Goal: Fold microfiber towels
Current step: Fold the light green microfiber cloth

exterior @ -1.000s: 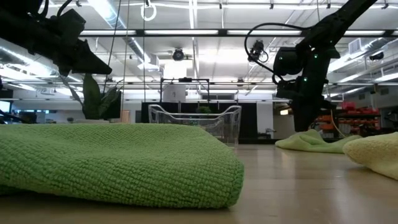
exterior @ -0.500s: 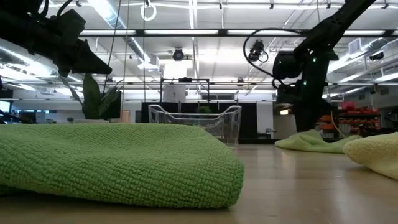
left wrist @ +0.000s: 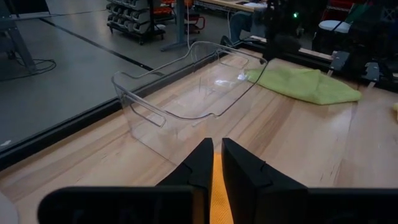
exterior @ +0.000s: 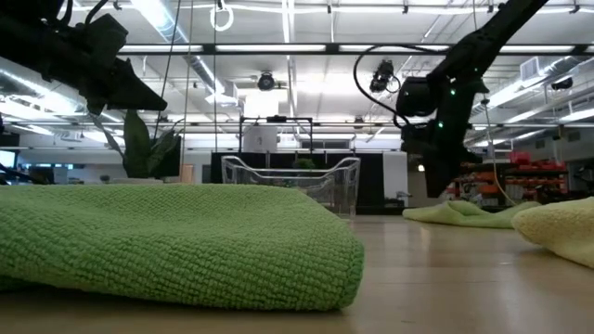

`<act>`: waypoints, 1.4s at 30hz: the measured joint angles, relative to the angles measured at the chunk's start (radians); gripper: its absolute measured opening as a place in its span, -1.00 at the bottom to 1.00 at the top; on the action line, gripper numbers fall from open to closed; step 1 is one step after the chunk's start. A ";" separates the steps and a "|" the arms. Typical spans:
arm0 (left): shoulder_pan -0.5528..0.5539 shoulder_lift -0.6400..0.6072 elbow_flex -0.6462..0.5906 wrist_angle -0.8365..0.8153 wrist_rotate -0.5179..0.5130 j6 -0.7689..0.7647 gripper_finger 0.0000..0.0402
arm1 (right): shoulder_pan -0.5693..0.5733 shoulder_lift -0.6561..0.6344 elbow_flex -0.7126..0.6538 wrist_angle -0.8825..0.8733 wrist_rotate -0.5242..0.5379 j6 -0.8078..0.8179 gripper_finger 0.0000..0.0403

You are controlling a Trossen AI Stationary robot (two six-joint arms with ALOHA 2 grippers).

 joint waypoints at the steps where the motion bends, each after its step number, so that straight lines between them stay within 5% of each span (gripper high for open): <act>1: 0.000 0.000 0.000 0.000 0.000 0.000 -0.79 | 0.000 0.000 0.012 0.000 0.005 -0.021 -0.64; 16: 0.000 0.000 0.000 0.000 0.000 -0.001 -0.80 | -0.065 0.134 0.041 0.008 0.005 -0.088 -0.40; 42: 0.000 0.000 0.000 0.001 0.000 -0.001 -0.81 | -0.075 0.177 0.041 0.052 -0.095 -0.088 -0.39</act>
